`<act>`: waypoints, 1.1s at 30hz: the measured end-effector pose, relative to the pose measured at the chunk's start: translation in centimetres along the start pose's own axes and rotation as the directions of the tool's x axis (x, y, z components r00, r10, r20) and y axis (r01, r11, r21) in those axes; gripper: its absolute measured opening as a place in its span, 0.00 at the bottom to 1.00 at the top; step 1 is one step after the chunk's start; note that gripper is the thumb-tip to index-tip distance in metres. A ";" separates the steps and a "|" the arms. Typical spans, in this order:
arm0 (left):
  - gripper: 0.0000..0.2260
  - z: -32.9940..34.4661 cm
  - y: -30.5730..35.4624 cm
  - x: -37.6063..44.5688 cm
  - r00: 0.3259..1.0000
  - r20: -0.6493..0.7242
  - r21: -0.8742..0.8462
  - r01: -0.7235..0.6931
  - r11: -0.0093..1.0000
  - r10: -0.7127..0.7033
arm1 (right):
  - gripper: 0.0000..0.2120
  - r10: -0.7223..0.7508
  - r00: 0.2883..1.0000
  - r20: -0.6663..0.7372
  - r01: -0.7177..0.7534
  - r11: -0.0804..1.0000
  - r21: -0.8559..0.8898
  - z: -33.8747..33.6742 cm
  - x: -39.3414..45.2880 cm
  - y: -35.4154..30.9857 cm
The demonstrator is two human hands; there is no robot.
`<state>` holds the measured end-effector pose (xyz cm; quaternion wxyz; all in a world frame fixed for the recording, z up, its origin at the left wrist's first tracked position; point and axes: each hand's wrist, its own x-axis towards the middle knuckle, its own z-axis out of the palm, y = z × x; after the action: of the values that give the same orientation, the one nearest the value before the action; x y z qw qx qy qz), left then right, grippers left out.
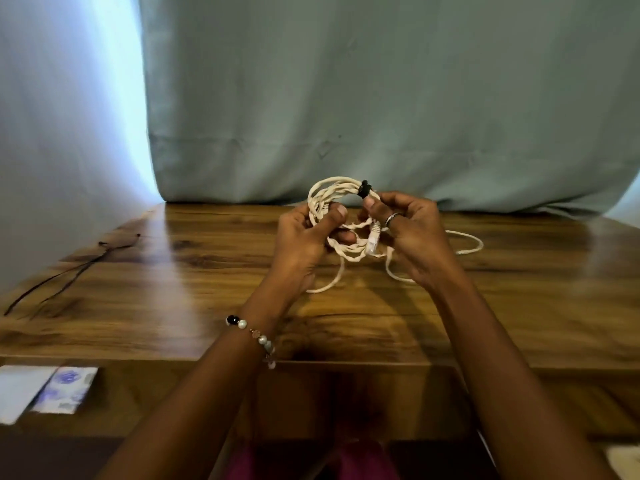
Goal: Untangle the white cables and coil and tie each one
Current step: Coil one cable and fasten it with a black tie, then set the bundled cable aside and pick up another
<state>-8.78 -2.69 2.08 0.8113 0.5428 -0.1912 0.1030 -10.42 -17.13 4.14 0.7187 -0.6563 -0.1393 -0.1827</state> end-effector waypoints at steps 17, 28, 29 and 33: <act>0.06 24.0 -12.0 0.2 0.807 0.317 0.274 0.424 0.863 -0.498 | 0.05 0.316 0.616 -0.722 -0.504 0.862 -0.053 -32.1 -6.9 -3.4; 0.02 30.1 -16.9 0.1 0.752 0.453 0.403 0.306 0.863 -0.478 | 0.24 -0.054 0.273 -0.961 -0.625 0.749 -0.219 -40.8 -8.0 0.2; 0.02 29.9 -17.1 0.2 0.755 0.453 0.405 0.300 0.864 -0.475 | 0.26 -0.061 0.310 -0.949 -0.651 0.714 -0.258 -40.8 -7.9 0.4; 0.04 28.5 -16.9 0.7 0.767 0.445 0.403 0.290 0.868 -0.462 | 0.30 -0.104 0.392 -0.914 -0.731 0.569 -0.378 -40.6 -7.1 1.1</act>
<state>-7.42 -35.53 -2.25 0.6348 0.6976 -0.2737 -0.1882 -17.90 -56.85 -4.07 0.3618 -0.7093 0.4804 -0.3678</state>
